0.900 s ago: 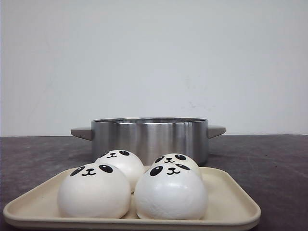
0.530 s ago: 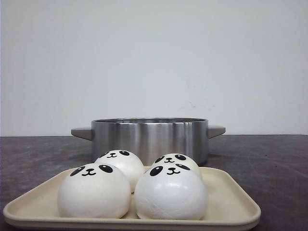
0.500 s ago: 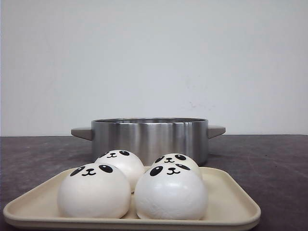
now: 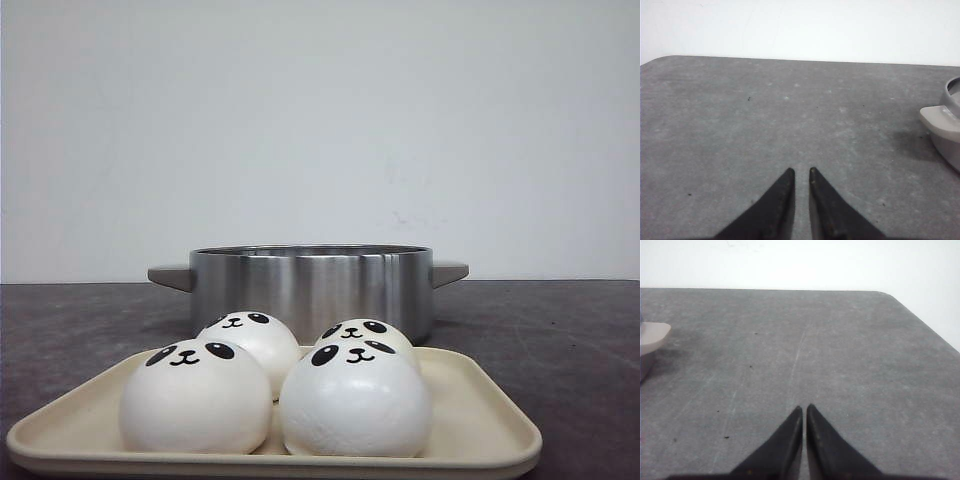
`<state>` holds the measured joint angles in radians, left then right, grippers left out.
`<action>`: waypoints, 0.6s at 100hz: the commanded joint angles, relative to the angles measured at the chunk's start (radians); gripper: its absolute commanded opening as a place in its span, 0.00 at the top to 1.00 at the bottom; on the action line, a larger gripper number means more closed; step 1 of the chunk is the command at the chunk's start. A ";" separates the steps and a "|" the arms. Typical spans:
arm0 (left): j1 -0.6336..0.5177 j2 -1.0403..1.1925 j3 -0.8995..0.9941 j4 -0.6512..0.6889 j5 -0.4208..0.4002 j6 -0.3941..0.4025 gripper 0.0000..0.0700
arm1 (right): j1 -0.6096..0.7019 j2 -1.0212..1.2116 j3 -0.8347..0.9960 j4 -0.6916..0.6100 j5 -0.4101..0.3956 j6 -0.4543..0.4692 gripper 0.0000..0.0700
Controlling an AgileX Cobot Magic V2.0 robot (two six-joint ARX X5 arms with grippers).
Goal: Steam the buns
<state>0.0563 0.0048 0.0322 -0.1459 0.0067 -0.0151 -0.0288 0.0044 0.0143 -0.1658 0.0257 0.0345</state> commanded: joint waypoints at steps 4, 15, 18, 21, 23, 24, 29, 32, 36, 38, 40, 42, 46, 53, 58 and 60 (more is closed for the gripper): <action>0.002 0.000 -0.018 0.011 0.000 -0.003 0.98 | 0.000 -0.001 -0.003 0.009 0.000 0.013 0.99; 0.002 0.000 -0.018 0.011 0.001 -0.002 0.98 | 0.000 -0.001 -0.003 0.009 0.000 0.013 0.99; 0.002 0.000 -0.018 0.011 0.000 -0.002 0.98 | 0.000 -0.001 -0.003 0.009 0.000 0.013 0.99; 0.002 0.000 -0.018 0.011 0.000 -0.003 0.98 | 0.000 -0.001 -0.003 0.009 0.000 0.013 0.99; 0.002 0.000 -0.018 0.011 0.001 -0.003 0.98 | 0.000 -0.001 -0.003 0.009 0.000 0.013 0.99; 0.002 0.000 -0.018 0.011 0.000 -0.003 0.98 | 0.000 -0.001 -0.003 0.009 0.000 0.013 0.99; 0.002 0.000 -0.018 0.011 0.000 -0.003 0.98 | 0.000 -0.001 -0.003 0.009 0.000 0.013 0.99; 0.002 0.000 -0.018 0.011 0.001 -0.003 0.98 | 0.000 -0.001 -0.003 0.009 0.000 0.013 0.99; 0.002 0.000 -0.018 0.011 0.000 -0.002 0.98 | 0.000 -0.001 -0.003 0.009 0.000 0.013 0.99; 0.002 0.000 -0.018 0.011 0.000 -0.002 0.98 | 0.000 -0.001 -0.003 0.009 0.000 0.013 0.99; 0.002 0.000 -0.018 0.011 0.000 -0.002 0.98 | 0.000 -0.001 -0.003 0.009 0.000 0.013 0.99; 0.002 0.000 -0.018 0.011 0.000 -0.002 0.98 | 0.000 -0.001 -0.003 0.009 0.000 0.014 0.99; 0.002 0.000 -0.018 0.011 0.001 -0.002 0.98 | 0.000 -0.001 -0.003 0.010 -0.001 0.016 0.99; 0.002 0.000 -0.018 0.011 0.000 -0.002 0.98 | 0.000 -0.001 -0.003 0.010 -0.001 0.040 0.99; 0.002 0.000 -0.018 0.011 0.001 -0.003 0.98 | 0.000 -0.001 -0.003 0.010 -0.005 0.082 0.99; 0.002 0.000 -0.018 0.011 0.001 -0.003 0.98 | 0.000 -0.001 -0.003 0.009 -0.008 0.105 0.99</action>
<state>0.0563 0.0048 0.0322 -0.1459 0.0063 -0.0151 -0.0288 0.0044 0.0143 -0.1658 0.0242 0.0608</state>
